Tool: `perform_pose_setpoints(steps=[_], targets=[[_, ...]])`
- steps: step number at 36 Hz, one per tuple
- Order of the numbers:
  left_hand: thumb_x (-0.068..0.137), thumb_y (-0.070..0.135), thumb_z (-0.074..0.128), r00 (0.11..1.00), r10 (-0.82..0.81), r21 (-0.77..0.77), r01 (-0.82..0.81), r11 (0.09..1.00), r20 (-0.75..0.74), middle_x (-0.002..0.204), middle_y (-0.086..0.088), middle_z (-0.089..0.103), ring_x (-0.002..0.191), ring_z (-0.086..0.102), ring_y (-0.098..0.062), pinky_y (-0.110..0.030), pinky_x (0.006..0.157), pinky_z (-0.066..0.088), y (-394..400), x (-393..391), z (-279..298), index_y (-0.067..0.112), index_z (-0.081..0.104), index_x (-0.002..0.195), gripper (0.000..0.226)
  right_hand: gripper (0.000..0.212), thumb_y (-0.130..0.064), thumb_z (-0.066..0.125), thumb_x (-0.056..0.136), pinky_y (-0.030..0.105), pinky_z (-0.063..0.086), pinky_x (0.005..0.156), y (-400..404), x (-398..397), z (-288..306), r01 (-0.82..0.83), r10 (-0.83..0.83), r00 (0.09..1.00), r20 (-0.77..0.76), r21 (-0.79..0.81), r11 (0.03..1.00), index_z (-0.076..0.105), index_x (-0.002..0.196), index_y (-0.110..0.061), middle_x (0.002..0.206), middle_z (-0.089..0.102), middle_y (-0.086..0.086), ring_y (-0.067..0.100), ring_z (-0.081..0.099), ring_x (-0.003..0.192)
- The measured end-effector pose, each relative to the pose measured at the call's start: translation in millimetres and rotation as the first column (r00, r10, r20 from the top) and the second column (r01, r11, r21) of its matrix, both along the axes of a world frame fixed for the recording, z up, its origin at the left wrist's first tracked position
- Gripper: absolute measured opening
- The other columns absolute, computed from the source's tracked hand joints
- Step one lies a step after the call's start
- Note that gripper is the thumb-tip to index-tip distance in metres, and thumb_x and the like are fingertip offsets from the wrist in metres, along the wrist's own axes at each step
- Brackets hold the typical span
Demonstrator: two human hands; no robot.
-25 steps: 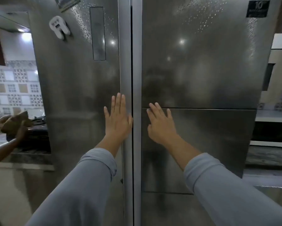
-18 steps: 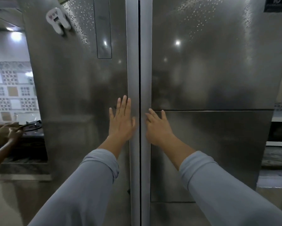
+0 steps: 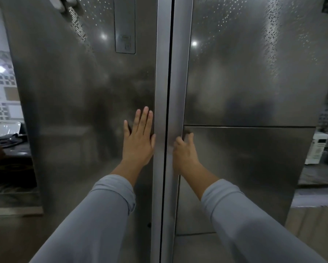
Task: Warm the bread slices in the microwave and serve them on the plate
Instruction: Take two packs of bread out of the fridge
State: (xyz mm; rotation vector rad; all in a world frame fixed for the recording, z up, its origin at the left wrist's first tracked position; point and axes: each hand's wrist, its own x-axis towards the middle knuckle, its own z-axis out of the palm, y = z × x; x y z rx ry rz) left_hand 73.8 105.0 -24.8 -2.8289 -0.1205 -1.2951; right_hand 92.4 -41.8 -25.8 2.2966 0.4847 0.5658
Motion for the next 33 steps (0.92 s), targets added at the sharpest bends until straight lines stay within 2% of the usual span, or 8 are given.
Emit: perform_pose_setpoints(steps=[8,11,16,21,27,30,33], targets=[[0.100,0.040,0.026,0.997,0.026,-0.025,-0.028,0.999,-0.072,0.155,0.000,-0.029,0.144,-0.024,-0.021,-0.053,0.117,-0.003,-7,-8,6,0.017,-0.024,0.145,0.071,0.045,-0.037,0.042,0.094,0.059,0.014,0.110,-12,-13,-5,-0.069,0.066,0.997,0.029,0.087,0.994,0.053,0.131,-0.013,0.133,0.046,0.007,0.025,0.028,0.129],[0.100,0.040,0.026,0.991,0.016,-0.116,-0.031,0.993,-0.131,0.157,-0.003,-0.026,0.145,-0.022,-0.023,-0.053,0.117,-0.001,-19,-14,3,0.014,-0.017,0.149,0.070,0.043,-0.033,0.040,0.095,0.059,0.015,0.109,-24,-31,-7,-0.143,0.137,0.989,0.049,0.153,0.978,0.054,0.130,-0.012,0.130,0.048,0.006,0.023,0.030,0.127],[0.102,0.039,0.022,0.965,-0.095,-0.295,0.019,0.955,-0.243,0.160,-0.003,-0.014,0.147,-0.014,-0.021,-0.049,0.119,0.001,-53,-34,-17,0.013,-0.005,0.152,0.063,0.041,-0.030,0.038,0.096,0.060,0.016,0.108,-52,-73,-7,-0.244,0.233,0.970,0.071,0.296,0.924,0.054,0.127,-0.010,0.125,0.051,0.006,0.021,0.033,0.126],[0.102,0.042,0.016,0.926,-0.187,-0.455,0.019,0.890,-0.327,0.160,0.000,-0.012,0.148,-0.013,-0.018,-0.048,0.120,0.002,-86,-63,-33,0.015,-0.005,0.152,0.061,0.040,-0.031,0.045,0.092,0.062,0.016,0.107,-85,-114,-10,-0.304,0.298,0.951,0.088,0.463,0.833,0.043,0.127,-0.011,0.123,0.054,0.007,0.022,0.037,0.126],[0.099,0.050,0.014,0.891,-0.264,-0.526,0.035,0.850,-0.368,0.161,0.000,-0.008,0.148,-0.008,-0.019,-0.051,0.118,0.005,-132,-114,-48,0.016,-0.006,0.152,0.066,0.046,-0.034,0.044,0.091,0.062,0.025,0.101,-131,-167,-16,-0.311,0.239,0.950,0.199,0.618,0.722,0.041,0.130,-0.009,0.117,0.057,0.005,0.020,0.049,0.114],[0.097,0.054,0.014,0.874,-0.300,-0.542,0.050,0.839,-0.383,0.161,-0.001,-0.008,0.149,-0.006,-0.020,-0.053,0.117,0.007,-150,-132,-55,0.016,-0.007,0.152,0.070,0.051,-0.042,0.042,0.092,0.061,0.031,0.099,-151,-186,-19,-0.278,0.198,0.961,0.195,0.703,0.655,0.040,0.130,-0.008,0.114,0.055,0.008,0.023,0.049,0.110],[0.096,0.058,0.014,0.843,-0.352,-0.564,0.072,0.823,-0.407,0.160,0.000,-0.012,0.148,-0.007,-0.020,-0.053,0.118,0.007,-169,-144,-59,0.017,-0.010,0.152,0.073,0.055,-0.048,0.052,0.085,0.059,0.041,0.088,-167,-198,-24,-0.284,0.089,0.955,0.284,0.776,0.564,0.051,0.118,-0.005,0.097,0.062,0.009,0.025,0.058,0.096]])
